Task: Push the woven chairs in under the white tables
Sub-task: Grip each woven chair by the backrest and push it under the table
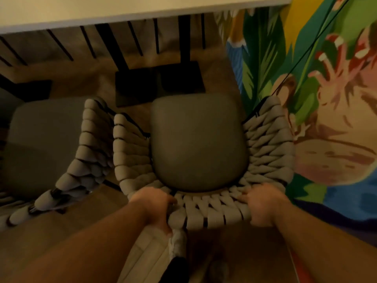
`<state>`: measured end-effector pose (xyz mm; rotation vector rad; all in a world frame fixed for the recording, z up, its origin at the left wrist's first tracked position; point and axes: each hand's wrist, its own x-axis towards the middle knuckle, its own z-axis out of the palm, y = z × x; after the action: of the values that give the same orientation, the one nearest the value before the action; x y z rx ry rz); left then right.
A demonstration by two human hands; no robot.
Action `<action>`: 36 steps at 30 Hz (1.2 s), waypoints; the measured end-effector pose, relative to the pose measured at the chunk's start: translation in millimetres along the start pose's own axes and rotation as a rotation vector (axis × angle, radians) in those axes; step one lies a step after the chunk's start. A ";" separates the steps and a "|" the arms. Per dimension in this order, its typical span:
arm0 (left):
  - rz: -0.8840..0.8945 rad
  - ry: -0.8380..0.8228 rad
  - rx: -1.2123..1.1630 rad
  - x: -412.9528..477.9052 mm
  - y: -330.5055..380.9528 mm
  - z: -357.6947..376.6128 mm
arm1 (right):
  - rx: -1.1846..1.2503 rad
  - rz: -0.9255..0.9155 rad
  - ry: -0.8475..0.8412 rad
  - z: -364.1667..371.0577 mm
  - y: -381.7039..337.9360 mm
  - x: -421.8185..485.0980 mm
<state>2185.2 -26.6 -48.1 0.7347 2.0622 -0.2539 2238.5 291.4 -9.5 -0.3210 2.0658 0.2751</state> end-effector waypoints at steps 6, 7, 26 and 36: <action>-0.030 -0.078 -0.057 -6.2 23.5 -8.9 | 0.068 -0.053 0.141 8.3 1.0 -3.6; -0.045 -0.063 -0.060 -4.5 31.5 -6.9 | 0.073 -0.063 0.186 11.4 1.1 -4.3; -0.068 0.282 -0.043 37.7 26.9 -59.9 | 0.199 -0.016 0.361 -42.7 31.8 24.9; -0.115 0.341 -0.093 91.8 2.8 -127.0 | 0.136 0.037 0.456 -109.2 82.7 65.0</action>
<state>2060.8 68.7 -50.2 0.6366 2.4259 -0.0997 2091.0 326.3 -7.9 -0.2804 2.5270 0.0848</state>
